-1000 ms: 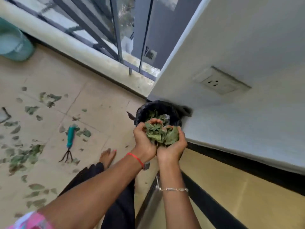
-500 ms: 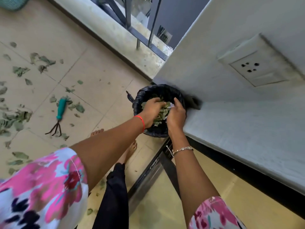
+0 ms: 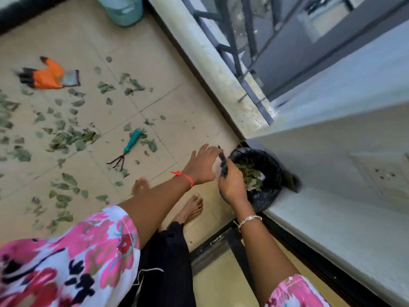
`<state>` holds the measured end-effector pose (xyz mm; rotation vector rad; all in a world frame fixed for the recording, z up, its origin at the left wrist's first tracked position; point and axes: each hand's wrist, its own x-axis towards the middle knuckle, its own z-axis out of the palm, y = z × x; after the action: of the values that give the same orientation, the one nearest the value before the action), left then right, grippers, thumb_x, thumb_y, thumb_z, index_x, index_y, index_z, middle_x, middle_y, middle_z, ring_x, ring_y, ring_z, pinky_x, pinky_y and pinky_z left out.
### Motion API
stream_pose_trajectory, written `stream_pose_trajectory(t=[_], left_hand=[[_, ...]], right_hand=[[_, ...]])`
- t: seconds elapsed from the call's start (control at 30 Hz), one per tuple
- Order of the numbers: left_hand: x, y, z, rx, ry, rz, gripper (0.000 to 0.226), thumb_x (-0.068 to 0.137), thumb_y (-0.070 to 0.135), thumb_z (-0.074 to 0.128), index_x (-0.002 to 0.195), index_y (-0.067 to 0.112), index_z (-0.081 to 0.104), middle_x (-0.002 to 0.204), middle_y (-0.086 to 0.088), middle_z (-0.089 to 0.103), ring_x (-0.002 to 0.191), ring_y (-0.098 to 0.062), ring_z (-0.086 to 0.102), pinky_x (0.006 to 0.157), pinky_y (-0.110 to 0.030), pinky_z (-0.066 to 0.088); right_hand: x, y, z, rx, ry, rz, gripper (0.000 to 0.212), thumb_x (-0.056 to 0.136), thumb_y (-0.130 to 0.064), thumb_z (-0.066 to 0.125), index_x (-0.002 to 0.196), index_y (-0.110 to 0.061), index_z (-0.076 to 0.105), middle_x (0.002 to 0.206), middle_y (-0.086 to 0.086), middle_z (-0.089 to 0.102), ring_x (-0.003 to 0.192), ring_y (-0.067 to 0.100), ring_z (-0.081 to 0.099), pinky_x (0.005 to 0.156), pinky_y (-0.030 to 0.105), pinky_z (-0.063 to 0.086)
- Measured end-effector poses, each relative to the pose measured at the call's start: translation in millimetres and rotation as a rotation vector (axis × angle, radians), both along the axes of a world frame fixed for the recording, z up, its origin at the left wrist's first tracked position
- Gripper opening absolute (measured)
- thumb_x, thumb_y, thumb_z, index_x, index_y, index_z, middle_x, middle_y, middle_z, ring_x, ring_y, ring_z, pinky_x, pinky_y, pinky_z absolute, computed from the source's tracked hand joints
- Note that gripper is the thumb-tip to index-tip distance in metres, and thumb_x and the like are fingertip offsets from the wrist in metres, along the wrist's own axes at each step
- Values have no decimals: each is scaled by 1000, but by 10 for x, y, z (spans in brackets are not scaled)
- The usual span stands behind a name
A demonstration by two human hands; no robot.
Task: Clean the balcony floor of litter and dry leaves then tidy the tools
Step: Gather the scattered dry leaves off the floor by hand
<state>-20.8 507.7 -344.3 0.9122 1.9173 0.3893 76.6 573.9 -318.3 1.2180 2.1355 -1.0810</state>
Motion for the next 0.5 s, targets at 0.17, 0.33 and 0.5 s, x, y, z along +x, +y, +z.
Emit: stream_pose_trajectory(t=[0.17, 0.33, 0.5], left_hand=[[-753, -882, 77, -93, 133, 96, 80, 86, 23, 57, 150, 20, 9, 156, 0, 14, 146, -21, -2, 114, -55, 2], [-1608, -1942, 272, -144, 208, 363, 80, 87, 25, 55, 150, 20, 7, 156, -1, 14, 146, -22, -2, 113, -57, 1], [-2103, -3281, 326, -225, 238, 666, 79, 87, 28, 57, 150, 19, 10, 157, -2, 11, 146, -23, -2, 113, -57, 3]], right_hand=[[-834, -593, 70, -30, -100, 355, 62, 89, 3, 41, 147, -8, 20, 151, 10, 28, 137, 22, 30, 107, 27, 27], [-1923, -1417, 201, -2, -115, 767, 54, 89, 1, 41, 141, -3, 29, 141, 16, 39, 129, 29, 38, 101, 32, 32], [-2927, -2534, 191, 41, -113, 1092, 46, 90, -3, 45, 136, -2, 38, 137, 19, 44, 126, 32, 43, 100, 35, 37]])
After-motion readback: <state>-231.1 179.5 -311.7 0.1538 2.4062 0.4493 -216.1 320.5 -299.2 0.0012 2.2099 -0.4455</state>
